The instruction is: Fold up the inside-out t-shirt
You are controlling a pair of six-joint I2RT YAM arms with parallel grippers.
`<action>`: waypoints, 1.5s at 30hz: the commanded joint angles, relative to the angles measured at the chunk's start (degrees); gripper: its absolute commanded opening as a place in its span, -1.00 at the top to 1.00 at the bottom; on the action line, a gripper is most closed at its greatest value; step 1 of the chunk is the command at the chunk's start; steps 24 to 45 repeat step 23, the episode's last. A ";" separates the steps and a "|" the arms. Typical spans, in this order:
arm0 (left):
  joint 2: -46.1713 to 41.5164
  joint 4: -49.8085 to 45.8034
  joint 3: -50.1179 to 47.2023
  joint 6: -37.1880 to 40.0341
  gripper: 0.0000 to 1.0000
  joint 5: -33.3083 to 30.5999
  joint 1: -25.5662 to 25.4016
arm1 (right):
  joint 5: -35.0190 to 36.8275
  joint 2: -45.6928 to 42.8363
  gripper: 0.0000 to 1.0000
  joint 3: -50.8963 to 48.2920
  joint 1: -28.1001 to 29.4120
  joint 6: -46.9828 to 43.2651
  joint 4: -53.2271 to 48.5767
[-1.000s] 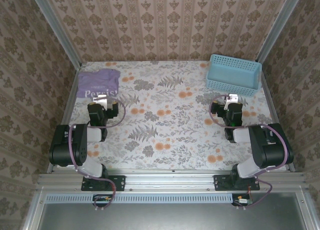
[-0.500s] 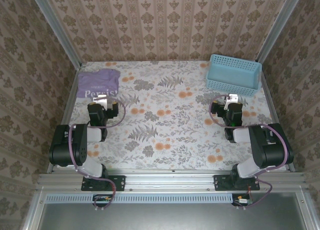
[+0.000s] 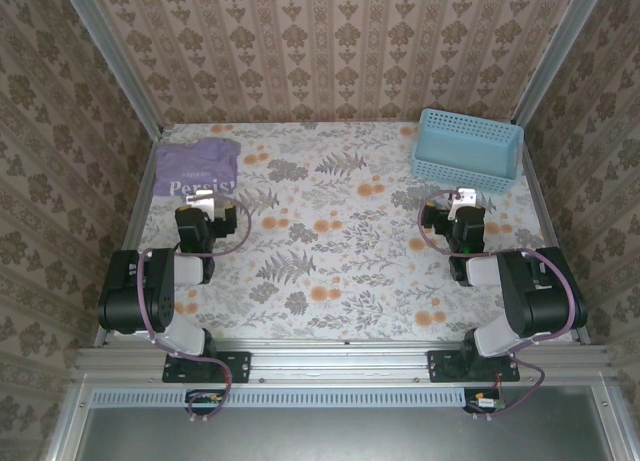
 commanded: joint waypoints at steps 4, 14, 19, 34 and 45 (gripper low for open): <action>-0.37 -0.05 0.37 -0.45 -1.00 -0.50 -0.01 | 0.99 0.55 -1.00 1.31 0.20 -0.78 1.04; -0.40 -0.05 0.37 -0.39 -1.00 -0.51 -0.06 | 0.97 0.62 -1.00 1.35 0.24 -0.78 0.86; -0.46 -0.05 0.36 -0.41 -0.99 -0.47 -0.06 | 0.95 0.69 -1.00 1.75 0.11 -0.69 0.31; -0.43 -0.05 0.37 -0.41 -1.00 -0.50 -0.06 | 0.96 0.53 -1.00 1.40 0.15 -0.78 0.83; -0.43 -0.05 0.37 -0.41 -1.00 -0.50 -0.06 | 0.96 0.53 -1.00 1.40 0.15 -0.78 0.83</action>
